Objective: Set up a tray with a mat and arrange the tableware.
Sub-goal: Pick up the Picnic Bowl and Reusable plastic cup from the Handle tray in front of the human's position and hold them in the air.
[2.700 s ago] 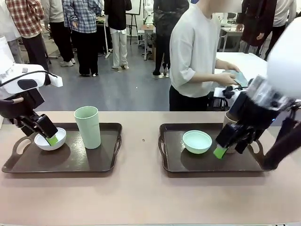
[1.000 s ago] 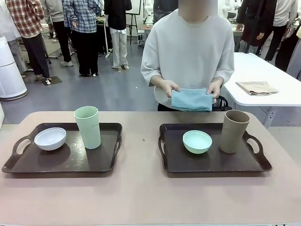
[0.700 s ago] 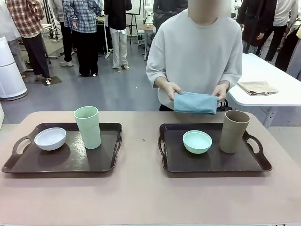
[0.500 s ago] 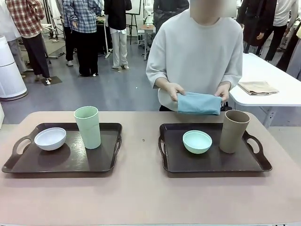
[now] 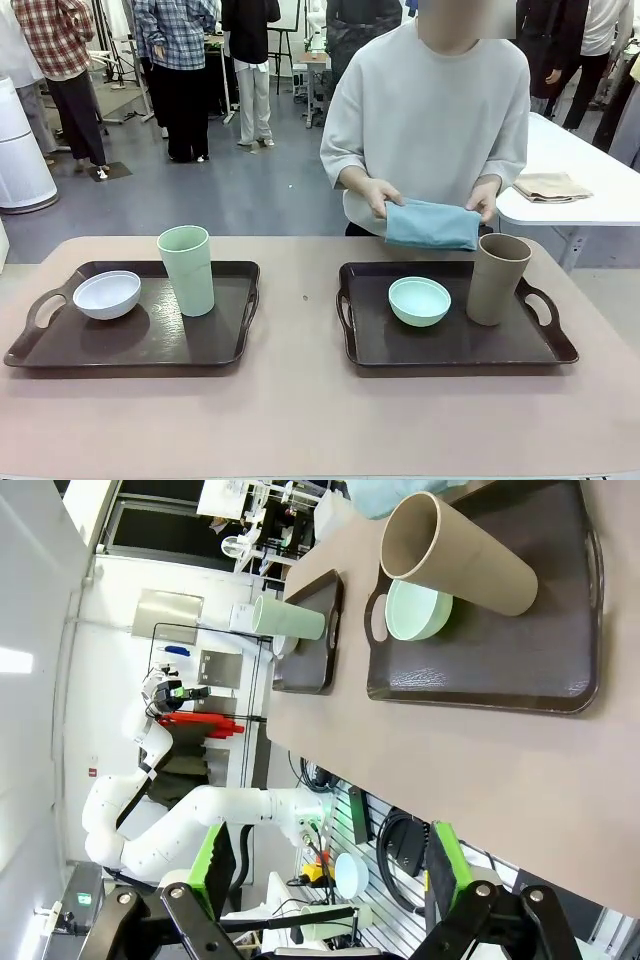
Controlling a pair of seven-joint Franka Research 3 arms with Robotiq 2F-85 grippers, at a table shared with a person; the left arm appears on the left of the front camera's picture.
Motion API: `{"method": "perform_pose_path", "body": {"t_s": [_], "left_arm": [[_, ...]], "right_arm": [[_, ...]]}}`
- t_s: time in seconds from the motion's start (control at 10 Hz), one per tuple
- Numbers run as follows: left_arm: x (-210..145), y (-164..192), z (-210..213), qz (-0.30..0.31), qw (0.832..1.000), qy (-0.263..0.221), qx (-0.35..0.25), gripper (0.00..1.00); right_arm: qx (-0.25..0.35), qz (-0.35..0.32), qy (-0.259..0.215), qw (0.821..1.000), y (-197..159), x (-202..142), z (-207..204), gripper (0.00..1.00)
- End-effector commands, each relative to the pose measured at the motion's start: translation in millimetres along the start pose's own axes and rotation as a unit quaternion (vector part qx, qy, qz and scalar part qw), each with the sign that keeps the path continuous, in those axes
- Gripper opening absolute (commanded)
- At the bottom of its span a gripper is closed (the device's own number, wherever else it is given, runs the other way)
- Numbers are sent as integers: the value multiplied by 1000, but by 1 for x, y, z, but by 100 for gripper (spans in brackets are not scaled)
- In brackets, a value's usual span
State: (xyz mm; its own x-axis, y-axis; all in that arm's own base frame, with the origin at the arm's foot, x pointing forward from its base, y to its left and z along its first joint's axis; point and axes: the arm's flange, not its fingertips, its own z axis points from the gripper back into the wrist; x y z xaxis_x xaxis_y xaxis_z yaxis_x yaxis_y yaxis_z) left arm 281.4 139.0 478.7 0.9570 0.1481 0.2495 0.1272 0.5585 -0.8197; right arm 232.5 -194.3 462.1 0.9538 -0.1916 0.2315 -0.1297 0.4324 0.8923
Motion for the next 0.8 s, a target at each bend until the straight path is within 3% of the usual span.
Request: {"method": "perform_pose_path", "body": {"t_s": [0.0,0.7], "left_arm": [[0,1,1,-2,1000,-2,-7,100],[0,1,1,-2,1000,-2,-7,100]], "right_arm": [[8,8,-2,1000,1,0,1,100],[8,8,-2,1000,1,0,1,100]]}}
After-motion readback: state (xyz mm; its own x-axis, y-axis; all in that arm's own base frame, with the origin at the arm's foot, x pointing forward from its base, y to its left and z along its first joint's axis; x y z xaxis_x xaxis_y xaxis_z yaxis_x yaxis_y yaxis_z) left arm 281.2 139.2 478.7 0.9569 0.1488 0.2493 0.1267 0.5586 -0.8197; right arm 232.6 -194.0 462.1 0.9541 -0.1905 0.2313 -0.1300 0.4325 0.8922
